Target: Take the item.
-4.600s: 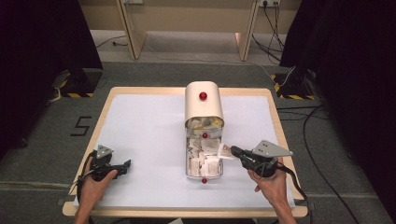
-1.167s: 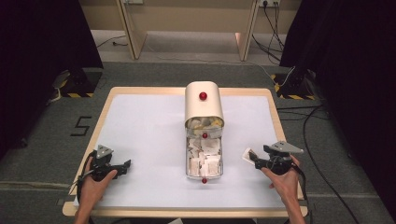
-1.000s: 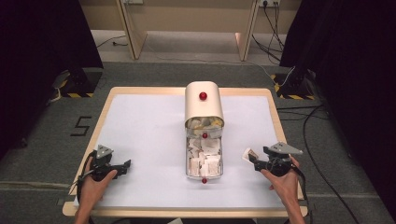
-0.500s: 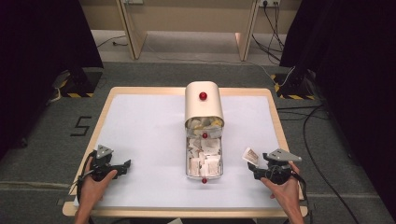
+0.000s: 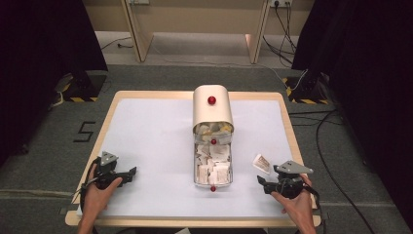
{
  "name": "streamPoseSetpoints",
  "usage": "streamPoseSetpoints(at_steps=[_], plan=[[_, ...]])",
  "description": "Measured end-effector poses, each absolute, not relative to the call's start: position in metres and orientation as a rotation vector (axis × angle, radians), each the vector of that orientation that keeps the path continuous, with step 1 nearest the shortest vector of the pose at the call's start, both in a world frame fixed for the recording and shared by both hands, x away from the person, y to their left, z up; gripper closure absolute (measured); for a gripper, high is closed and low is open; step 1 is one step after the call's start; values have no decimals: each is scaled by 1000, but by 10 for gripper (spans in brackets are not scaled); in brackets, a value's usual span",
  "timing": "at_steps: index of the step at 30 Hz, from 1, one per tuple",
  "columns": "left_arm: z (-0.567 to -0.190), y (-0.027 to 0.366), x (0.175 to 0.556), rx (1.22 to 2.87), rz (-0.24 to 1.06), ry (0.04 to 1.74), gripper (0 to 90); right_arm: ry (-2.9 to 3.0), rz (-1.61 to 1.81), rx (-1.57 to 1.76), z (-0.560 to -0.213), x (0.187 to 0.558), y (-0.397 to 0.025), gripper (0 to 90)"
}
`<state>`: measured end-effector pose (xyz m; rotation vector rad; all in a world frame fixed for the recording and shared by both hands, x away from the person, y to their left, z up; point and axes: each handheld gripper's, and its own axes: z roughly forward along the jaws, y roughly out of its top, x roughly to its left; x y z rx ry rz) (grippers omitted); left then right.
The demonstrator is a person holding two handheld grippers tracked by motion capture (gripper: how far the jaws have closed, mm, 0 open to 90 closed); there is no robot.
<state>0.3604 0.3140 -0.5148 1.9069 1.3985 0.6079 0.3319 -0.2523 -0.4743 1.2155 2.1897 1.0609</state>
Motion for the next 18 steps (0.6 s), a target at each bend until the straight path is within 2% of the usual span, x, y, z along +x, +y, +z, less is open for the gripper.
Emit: streamPoseSetpoints(at_steps=[18], plan=[[-515,314,360,1907,609,1398,116,2252,1041,1179,-483,315,-250,244]])
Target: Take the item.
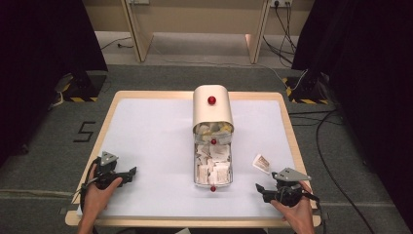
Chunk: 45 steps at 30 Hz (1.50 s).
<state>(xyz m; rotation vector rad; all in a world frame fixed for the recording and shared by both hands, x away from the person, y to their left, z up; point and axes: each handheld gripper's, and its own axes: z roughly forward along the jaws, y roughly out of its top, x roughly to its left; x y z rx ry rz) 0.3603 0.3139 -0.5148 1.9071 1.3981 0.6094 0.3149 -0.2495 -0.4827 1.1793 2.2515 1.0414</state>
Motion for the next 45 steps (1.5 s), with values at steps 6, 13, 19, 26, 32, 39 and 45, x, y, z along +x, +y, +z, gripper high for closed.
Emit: streamPoseSetpoints(at_steps=[6,13,19,26,32,39,45], plan=[[-515,314,360,1907,609,1399,116,2270,1038,1213,-487,312,-255,242],[-515,314,360,1907,609,1398,116,2287,1013,1243,-492,305,-260,234],[-515,314,360,1908,609,1398,116,2294,996,1243,-495,298,-265,239],[-515,314,360,1907,610,1398,116,2315,969,1236,-497,293,-265,240],[-515,314,360,1907,610,1398,116,2318,966,1220,-498,287,-266,238],[-515,314,360,1907,612,1399,116,2315,962,1188,-500,279,-266,221],[-515,314,360,1907,612,1399,116,2287,983,1181,-503,272,-266,220]])
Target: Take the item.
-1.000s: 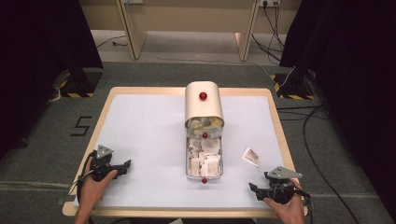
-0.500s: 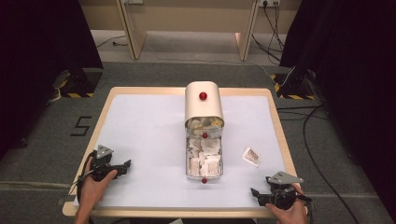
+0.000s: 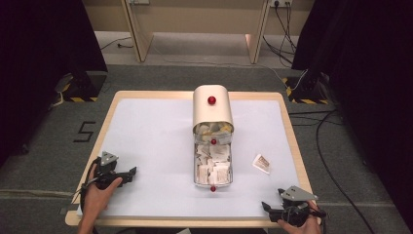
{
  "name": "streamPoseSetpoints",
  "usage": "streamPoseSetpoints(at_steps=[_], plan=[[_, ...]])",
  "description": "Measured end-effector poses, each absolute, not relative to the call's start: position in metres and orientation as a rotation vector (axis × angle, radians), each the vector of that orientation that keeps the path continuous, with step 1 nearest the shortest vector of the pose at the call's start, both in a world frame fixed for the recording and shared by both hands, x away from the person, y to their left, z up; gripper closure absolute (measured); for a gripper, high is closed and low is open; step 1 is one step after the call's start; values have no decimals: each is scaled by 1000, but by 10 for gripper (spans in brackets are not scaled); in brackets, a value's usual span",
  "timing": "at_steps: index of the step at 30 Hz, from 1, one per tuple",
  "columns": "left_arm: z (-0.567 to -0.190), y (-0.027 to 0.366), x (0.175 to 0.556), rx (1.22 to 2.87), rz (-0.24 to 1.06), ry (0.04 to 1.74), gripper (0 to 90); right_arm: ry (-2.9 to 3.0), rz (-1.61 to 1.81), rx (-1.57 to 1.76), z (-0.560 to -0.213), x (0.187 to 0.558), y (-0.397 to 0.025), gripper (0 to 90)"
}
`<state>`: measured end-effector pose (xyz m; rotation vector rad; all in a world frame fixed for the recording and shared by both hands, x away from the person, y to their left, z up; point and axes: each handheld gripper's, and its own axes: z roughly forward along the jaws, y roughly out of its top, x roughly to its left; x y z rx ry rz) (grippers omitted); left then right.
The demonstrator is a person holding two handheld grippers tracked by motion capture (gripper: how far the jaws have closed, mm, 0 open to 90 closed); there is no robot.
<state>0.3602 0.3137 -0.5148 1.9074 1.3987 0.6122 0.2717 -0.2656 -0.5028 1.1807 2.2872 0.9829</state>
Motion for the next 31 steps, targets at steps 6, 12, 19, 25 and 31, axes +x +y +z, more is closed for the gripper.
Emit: streamPoseSetpoints(at_steps=[6,12,19,25,31], plan=[[-515,314,360,1907,613,1399,116,2275,998,1180,-504,270,-266,218],[-515,314,360,1908,613,1399,116,2276,1002,1176,-505,270,-267,217],[-515,314,360,1908,613,1399,116,2275,1006,1173,-505,270,-267,216],[-515,314,360,1907,613,1399,116,2273,1010,1171,-505,270,-267,216],[-515,314,360,1907,613,1399,116,2273,1011,1170,-506,270,-267,216]])
